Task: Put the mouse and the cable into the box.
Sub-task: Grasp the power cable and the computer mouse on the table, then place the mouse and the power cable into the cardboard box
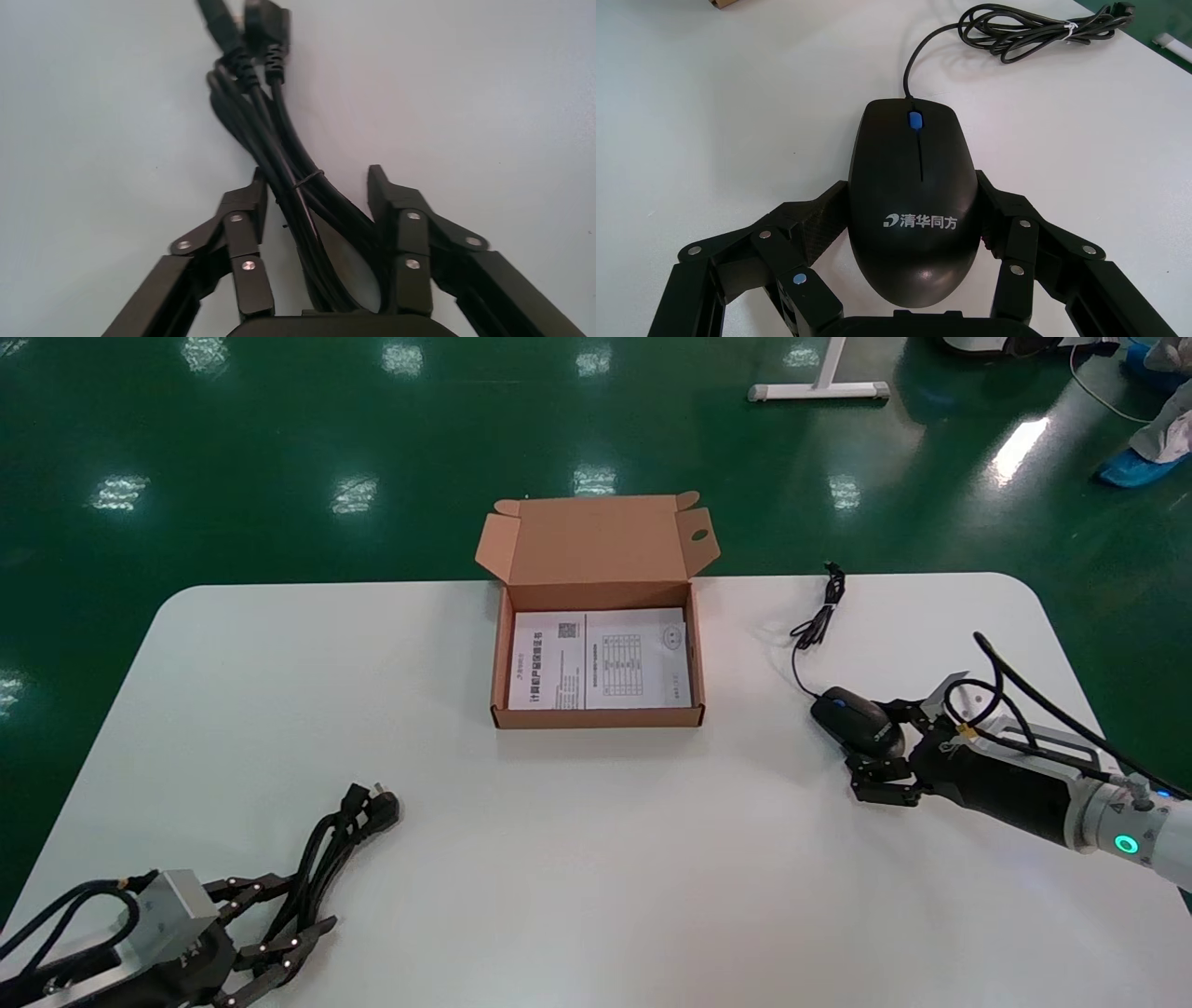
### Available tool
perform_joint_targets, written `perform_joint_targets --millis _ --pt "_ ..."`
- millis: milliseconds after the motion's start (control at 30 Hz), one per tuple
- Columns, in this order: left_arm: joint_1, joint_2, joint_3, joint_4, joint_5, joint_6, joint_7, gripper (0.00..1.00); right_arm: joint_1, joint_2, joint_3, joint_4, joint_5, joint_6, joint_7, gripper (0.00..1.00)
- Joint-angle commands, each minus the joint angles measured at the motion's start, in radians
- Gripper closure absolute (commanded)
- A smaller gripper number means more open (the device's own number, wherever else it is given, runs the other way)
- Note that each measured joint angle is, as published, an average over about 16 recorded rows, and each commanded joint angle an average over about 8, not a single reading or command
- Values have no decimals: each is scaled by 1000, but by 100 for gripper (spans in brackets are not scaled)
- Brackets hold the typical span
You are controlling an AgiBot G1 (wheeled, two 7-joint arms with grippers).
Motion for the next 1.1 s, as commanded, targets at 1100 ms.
perform_joint_targets --millis 1100 --pt "-277 190 -84 -7 -35 -95 169 100 216 -55 86 163 124 2 -31 100"
